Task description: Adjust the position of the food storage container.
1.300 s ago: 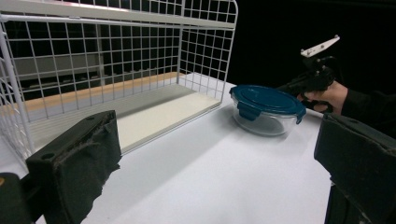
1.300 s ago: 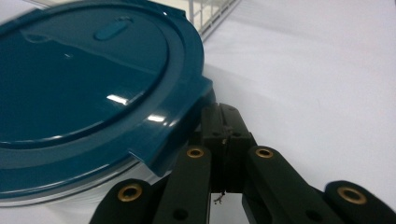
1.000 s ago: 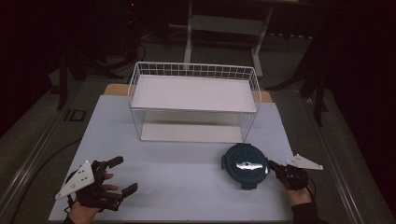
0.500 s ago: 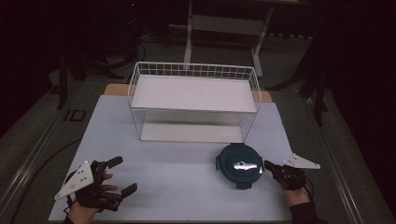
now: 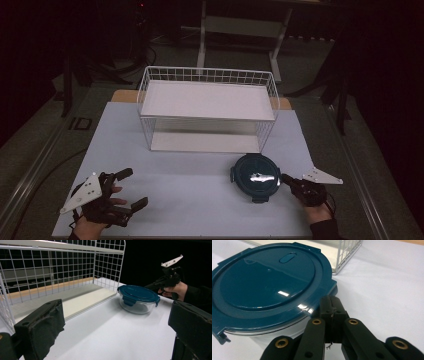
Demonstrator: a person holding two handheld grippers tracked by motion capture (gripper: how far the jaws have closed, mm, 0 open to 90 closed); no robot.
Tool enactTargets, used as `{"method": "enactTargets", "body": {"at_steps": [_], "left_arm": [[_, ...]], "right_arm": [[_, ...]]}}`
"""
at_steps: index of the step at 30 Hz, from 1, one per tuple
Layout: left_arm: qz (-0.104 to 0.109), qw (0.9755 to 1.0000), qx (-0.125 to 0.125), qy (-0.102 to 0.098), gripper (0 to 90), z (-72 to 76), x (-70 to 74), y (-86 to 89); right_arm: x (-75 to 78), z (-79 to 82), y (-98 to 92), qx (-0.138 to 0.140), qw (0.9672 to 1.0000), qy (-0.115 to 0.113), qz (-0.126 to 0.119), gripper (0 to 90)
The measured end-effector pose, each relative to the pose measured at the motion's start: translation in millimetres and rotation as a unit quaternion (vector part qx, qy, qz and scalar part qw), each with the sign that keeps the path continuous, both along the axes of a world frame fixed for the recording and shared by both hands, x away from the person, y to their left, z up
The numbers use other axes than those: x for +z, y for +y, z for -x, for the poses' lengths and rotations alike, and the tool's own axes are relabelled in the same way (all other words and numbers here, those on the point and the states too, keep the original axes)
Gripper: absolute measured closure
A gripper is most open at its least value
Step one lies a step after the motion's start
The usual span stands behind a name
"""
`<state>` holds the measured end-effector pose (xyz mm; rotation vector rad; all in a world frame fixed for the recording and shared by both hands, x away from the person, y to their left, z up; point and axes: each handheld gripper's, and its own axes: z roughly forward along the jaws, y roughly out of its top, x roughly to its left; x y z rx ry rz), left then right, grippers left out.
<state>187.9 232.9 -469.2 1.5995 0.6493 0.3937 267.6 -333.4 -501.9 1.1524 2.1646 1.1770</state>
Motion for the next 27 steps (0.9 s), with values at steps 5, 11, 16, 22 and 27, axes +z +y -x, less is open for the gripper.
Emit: {"method": "enactTargets", "body": {"at_steps": [5, 11, 16, 22, 27], "left_arm": [[0.0, 1.0, -0.001, 0.0, 0.9, -0.1, 0.0, -0.9], [-0.001, 1.0, -0.002, 0.0, 0.9, 0.1, 0.0, -1.4], [-0.001, 1.0, -0.003, 0.0, 0.9, 0.4, 0.1, -1.2], [-0.003, 1.0, -0.004, -0.001, 0.9, 0.3, 0.0, -1.4], [-0.001, 1.0, -0.002, 0.0, 0.9, 0.7, 0.0, -1.2]], "right_arm": [[-0.2, -0.9, 7.3, 0.01, 0.9999, 0.004, -0.003, 90.0], [-0.1, -6.4, 25.4, 0.034, 0.9993, 0.01, -0.007, 90.0], [0.7, -9.8, 44.8, 0.058, 0.9982, 0.014, -0.004, 90.0], [0.7, -9.8, 60.3, 0.084, 0.9964, 0.015, -0.004, 90.0], [0.4, -10.2, 57.9, 0.088, 0.9959, 0.018, -0.01, 90.0]]}}
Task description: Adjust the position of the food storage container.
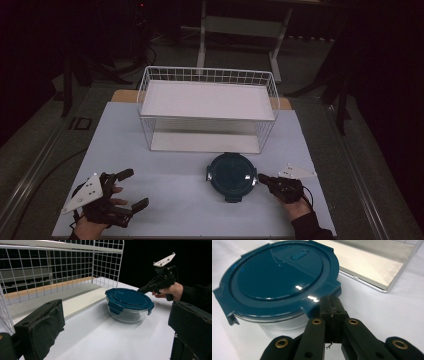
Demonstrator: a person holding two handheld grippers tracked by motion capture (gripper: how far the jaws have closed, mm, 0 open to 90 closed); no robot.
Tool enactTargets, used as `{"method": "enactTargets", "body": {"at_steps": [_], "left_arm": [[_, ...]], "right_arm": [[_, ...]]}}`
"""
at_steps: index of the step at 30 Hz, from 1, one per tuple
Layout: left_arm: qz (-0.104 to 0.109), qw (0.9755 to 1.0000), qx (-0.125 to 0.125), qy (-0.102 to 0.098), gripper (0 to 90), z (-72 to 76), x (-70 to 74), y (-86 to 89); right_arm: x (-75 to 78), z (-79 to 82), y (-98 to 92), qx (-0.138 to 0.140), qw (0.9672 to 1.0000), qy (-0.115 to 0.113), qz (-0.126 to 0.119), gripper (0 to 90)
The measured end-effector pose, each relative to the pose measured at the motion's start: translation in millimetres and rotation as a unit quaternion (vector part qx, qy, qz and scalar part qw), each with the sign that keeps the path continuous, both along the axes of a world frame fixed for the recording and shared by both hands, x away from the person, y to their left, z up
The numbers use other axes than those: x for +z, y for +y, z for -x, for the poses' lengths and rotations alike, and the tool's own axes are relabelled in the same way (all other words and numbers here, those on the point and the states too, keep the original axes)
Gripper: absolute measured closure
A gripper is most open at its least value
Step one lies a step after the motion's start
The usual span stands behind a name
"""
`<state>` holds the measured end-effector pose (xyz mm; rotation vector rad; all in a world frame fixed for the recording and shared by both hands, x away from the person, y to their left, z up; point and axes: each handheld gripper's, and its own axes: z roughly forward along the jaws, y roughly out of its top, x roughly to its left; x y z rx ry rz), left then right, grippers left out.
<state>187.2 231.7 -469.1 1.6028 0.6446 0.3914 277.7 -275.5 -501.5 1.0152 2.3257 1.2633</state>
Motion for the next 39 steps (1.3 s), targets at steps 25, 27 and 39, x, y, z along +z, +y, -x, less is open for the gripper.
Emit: {"method": "enactTargets", "body": {"at_steps": [25, 27, 39], "left_arm": [[-0.003, 1.0, -0.006, 0.006, 0.9, -1.5, -1.5, -4.0], [-0.003, 1.0, -0.007, 0.006, 0.9, -1.4, -1.5, -3.8], [-0.004, 0.9999, -0.008, 0.006, 0.9, -0.9, -1.5, -3.5]], "right_arm": [[-1.5, -9.1, 45.3, 0.044, 0.9989, 0.011, -0.01, 90.0], [-1.7, -11.1, 52.0, 0.049, 0.9987, 0.012, -0.012, 90.0], [-3.6, -18.5, 80.9, 0.076, 0.9968, 0.014, -0.02, 90.0]]}}
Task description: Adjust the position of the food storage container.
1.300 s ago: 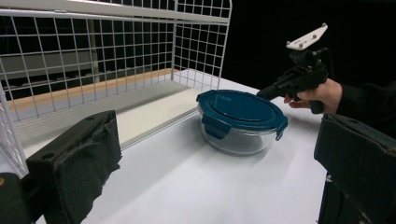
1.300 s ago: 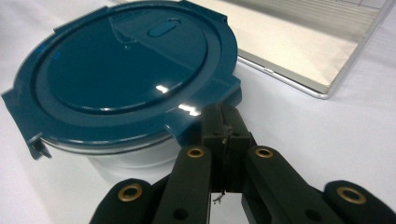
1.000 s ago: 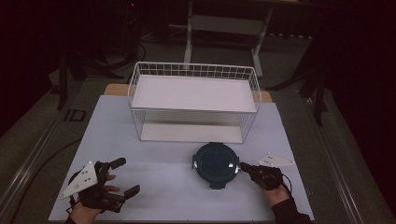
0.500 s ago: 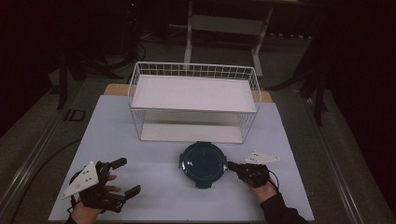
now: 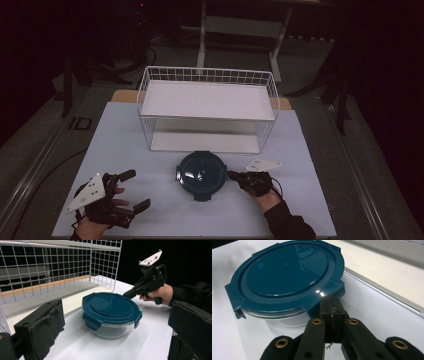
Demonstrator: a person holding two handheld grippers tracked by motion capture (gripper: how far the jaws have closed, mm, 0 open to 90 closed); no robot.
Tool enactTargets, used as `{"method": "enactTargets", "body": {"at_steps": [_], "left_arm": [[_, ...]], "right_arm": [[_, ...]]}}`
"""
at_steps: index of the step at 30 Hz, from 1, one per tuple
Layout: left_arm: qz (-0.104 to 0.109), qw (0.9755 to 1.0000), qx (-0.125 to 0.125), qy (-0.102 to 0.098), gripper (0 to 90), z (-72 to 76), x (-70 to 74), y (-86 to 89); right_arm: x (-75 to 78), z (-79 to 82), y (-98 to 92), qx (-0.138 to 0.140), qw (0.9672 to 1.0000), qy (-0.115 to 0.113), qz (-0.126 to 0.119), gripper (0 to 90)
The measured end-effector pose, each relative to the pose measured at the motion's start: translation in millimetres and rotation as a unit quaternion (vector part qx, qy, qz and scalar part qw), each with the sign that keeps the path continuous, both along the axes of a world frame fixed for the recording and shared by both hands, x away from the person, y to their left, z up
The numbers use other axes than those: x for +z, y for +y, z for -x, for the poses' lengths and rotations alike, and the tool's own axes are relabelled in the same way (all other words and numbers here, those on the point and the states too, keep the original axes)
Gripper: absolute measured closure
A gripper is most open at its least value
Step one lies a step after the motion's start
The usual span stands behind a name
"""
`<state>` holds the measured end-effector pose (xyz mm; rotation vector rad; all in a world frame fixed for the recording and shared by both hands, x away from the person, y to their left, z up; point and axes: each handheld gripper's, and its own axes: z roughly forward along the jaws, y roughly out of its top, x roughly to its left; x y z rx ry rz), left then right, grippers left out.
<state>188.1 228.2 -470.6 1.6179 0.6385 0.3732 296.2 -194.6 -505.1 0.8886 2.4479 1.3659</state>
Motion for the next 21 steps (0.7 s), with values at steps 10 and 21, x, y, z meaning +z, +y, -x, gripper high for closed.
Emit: {"method": "enactTargets", "body": {"at_steps": [10, 21], "left_arm": [[-0.001, 1.0, 0.0, -0.001, 0.9, 0.5, 0.1, 0.9], [-0.005, 1.0, -0.002, 0.003, 0.9, 1.1, 0.5, -0.9]], "right_arm": [[3.2, -1.3, 10.1, 0.012, 0.9998, -0.013, 0.006, 90.0], [25.0, 15.8, -6.1, -0.007, 0.998, -0.046, -0.043, 50.0]]}}
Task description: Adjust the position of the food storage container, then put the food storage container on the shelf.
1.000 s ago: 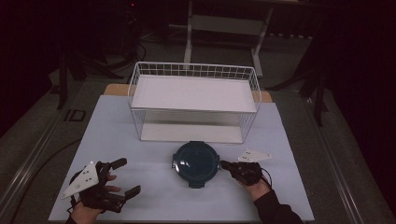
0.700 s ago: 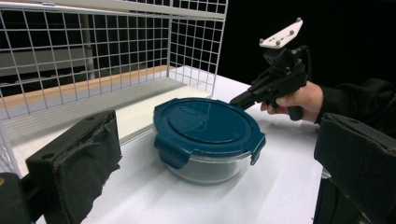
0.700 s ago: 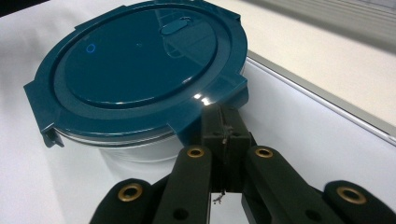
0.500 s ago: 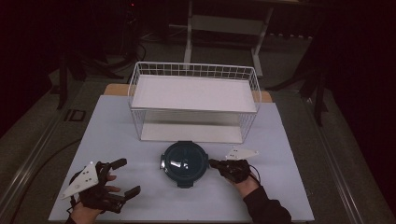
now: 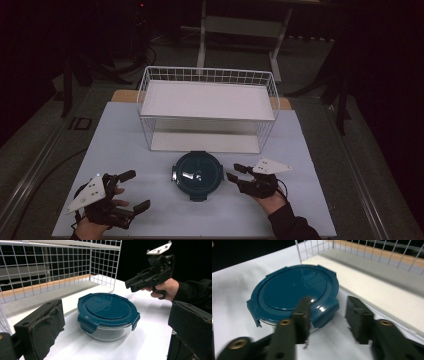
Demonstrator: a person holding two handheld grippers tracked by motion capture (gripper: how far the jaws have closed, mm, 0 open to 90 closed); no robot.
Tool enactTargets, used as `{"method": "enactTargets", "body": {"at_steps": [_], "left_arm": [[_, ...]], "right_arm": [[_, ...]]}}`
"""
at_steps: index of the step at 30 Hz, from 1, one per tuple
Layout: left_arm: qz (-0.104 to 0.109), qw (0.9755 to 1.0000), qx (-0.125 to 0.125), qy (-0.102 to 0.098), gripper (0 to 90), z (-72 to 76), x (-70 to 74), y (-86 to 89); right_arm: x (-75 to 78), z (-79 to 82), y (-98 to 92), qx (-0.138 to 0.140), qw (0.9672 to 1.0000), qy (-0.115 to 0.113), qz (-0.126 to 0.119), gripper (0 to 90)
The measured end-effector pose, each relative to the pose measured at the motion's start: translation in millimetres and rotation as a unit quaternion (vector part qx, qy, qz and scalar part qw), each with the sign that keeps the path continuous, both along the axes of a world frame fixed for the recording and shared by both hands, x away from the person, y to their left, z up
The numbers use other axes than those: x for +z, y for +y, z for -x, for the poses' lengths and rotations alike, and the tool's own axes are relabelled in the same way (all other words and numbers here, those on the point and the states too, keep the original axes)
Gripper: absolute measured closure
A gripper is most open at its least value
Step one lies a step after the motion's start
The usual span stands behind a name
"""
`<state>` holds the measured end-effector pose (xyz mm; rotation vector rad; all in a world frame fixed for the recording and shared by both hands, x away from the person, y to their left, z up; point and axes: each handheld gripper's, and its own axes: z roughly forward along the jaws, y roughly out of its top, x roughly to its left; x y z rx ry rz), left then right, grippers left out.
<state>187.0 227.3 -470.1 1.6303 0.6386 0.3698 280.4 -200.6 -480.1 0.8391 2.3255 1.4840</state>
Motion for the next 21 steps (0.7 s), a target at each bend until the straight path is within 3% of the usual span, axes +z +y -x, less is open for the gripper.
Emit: {"method": "enactTargets", "body": {"at_steps": [1, 2, 3, 4, 5, 6, 9, 10, 13, 14, 16, 17, 18, 21], "left_arm": [[0.0, 1.0, 0.0, 0.0, 0.9, 0.0, 0.0, 0.0], [-0.002, 1.0, -0.003, 0.0, 0.9, -0.6, 0.4, -1.3], [-0.002, 1.0, -0.003, 0.0, 0.9, -0.6, 0.4, -1.3], [-0.005, 1.0, -0.006, 0.001, 0.9, -1.4, 1.5, -3.3], [-0.005, 1.0, -0.006, 0.001, 0.9, -1.4, 1.5, -3.3], [-0.008, 0.9999, -0.01, 0.004, 0.9, -2.8, 4.4, -5.1], [-0.01, 0.9999, -0.013, 0.005, 0.8, -4.7, 10.1, -7.6], [-0.009, 0.9998, -0.014, 0.007, 0.8, -5.9, 13.1, -8.3], [-0.011, 0.9997, -0.021, 0.01, 0.8, -11.3, 20.8, -10.7], [-0.022, 0.9995, -0.019, 0.011, 0.9, -16.4, 25.2, -13.1], [-0.028, 0.9993, -0.014, 0.021, 0.9, -22.1, 28.8, -16.2], [-0.028, 0.9993, -0.014, 0.021, 0.9, -22.1, 28.8, -16.2], [-0.028, 0.999, -0.011, 0.034, 0.9, -28.0, 31.4, -20.2], [-0.031, 0.9985, -0.004, 0.045, 0.9, -33.0, 32.0, -23.4]], "right_arm": [[0.0, 0.0, 0.0, 0.0, 1.0, 0.0, 0.0, 50.0], [2.7, 2.5, -0.2, 0.011, 0.9999, 0.0, -0.011, 38.3], [2.7, 2.5, -0.2, 0.011, 0.9999, 0.0, -0.011, 38.3], [5.4, 4.9, -0.6, 0.02, 0.9993, 0.0, -0.031, 26.2], [5.4, 4.9, -0.6, 0.02, 0.9993, 0.0, -0.031, 26.2], [7.8, 6.2, 1.0, 0.039, 0.9989, -0.002, -0.028, 16.1], [9.0, 8.0, 4.8, 0.046, 0.9987, -0.017, -0.012, 10.2], [9.6, 10.6, 5.9, 0.05, 0.9979, -0.041, -0.007, 10.3], [11.5, 12.1, 7.4, 0.041, 0.9978, -0.052, 0.007, 12.4], [14.2, 15.1, 7.9, 0.027, 0.9969, -0.074, 0.005, 12.7], [17.5, 15.8, 8.7, 0.021, 0.9963, -0.084, 0.005, 14.2], [17.5, 15.8, 8.7, 0.021, 0.9963, -0.084, 0.005, 14.2], [19.9, 13.3, 9.6, 0.039, 0.9965, -0.074, 0.003, 16.0], [20.5, 10.9, 10.1, 0.041, 0.9973, -0.06, -0.001, 17.7]]}}
